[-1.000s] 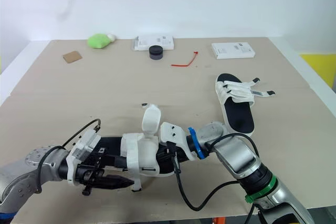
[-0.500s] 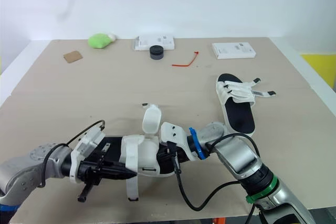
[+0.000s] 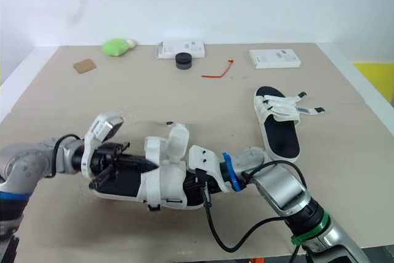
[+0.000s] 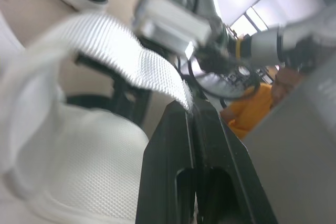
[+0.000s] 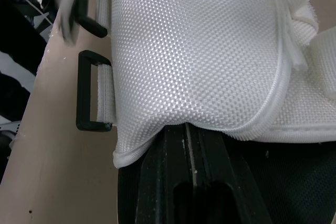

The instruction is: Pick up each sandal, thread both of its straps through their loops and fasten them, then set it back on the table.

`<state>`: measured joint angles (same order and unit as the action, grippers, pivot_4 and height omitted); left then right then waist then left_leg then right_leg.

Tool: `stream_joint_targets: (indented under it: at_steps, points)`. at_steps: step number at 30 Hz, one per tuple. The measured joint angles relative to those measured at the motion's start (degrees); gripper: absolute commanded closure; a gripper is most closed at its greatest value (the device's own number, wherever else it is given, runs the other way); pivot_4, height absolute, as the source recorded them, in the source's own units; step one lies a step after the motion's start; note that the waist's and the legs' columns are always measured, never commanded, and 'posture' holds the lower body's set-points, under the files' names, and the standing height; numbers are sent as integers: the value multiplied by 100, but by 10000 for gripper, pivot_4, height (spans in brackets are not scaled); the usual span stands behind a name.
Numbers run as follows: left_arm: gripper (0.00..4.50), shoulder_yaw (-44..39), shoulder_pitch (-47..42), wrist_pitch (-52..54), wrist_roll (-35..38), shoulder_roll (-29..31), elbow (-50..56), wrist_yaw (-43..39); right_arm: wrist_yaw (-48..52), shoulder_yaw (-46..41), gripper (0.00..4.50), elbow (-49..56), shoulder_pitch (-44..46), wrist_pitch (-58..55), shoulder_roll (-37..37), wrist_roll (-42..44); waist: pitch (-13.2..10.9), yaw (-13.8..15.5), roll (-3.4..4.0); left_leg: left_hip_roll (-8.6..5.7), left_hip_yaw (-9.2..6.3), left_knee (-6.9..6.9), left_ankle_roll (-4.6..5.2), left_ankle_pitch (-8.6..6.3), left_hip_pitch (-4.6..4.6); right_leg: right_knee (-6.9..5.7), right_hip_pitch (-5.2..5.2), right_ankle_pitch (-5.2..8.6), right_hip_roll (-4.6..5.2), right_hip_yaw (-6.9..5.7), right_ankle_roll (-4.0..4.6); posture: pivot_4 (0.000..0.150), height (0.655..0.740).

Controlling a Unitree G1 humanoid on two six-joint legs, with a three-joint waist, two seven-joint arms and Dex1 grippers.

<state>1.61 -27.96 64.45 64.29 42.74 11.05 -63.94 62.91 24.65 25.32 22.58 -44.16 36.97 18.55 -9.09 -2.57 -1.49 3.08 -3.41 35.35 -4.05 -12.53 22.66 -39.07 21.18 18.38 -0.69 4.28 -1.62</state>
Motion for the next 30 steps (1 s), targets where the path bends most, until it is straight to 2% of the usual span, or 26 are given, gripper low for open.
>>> stream_joint_targets:
  at_steps: [7, 18, 23, 30]
  points:
    - [44226, -13, -547, 416, 84, -173, -554, 52, -217, 5, 45000, 321, -197, -251, -27, 176, 0, -15, -1, 1, -1, 1, 7, -5, 2, 0, 3, 2, -1, 2, 6, 1500, 7400]
    - [44226, -181, -542, 988, 275, -135, -537, -7, -333, 6, 45000, 234, -194, -210, -24, 245, -1, -17, -1, 2, -3, 1, 7, -5, 1, -2, 3, 3, -2, 0, 4, 1500, 7400]
    - [44226, -262, -532, 1100, 365, -136, -466, 33, -257, 159, 45000, -406, 235, 208, -130, 211, -3, -38, -1, 10, -3, 4, 8, 3, -8, -12, 2, -12, -10, 0, 12, 1500, 7400]
    - [44226, -459, -532, 1196, 482, -138, -447, 209, -21, 144, 45000, -1388, 796, 834, -31, 37, -20, -8, -9, -8, 0, 13, 8, 55, -7, -13, 1, -67, 4, 6, -24, 1500, 7400]
